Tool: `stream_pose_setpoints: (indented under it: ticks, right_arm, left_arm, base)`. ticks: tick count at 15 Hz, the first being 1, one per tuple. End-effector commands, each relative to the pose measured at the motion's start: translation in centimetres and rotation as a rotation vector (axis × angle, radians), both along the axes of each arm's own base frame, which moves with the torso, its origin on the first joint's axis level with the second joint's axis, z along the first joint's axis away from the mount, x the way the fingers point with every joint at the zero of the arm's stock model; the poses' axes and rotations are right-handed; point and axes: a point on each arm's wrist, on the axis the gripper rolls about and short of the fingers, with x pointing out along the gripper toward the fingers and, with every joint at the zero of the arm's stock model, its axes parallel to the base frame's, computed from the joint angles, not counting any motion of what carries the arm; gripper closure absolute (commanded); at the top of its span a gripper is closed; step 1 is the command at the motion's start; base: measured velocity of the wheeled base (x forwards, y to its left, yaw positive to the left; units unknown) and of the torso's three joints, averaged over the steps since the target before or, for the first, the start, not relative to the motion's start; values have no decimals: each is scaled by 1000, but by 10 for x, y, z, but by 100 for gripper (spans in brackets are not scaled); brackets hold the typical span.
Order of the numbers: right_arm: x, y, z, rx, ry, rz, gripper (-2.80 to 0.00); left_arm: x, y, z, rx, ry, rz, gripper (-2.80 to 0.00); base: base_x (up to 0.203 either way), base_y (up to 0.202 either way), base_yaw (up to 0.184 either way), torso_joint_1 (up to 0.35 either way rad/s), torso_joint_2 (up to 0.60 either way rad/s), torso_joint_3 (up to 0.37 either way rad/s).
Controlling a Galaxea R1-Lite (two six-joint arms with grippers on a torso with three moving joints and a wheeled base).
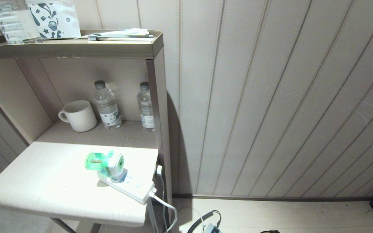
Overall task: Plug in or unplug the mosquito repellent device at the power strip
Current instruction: Hold the socket with your right hand and unplug it with your left hand
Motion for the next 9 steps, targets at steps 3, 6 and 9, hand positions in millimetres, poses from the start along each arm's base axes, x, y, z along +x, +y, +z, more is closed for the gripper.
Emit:
stream_pose_setpoints:
  ticks: [3,6,9]
  right_arm:
    - [0,0,0,-1,1,0,0]
    - [0,0,0,0,1,0,0]
    - [0,0,0,0,1,0,0]
  left_arm:
    - [92,-5,-1,401,292,-204,0]
    - [132,-21,1,497,352,-340,0]
    - [179,-46,21,584,359,-387,0]
  base:
    - [0,0,0,0,0,0]
    - [0,0,0,0,0,0]
    - [0,0,0,0,0,0]
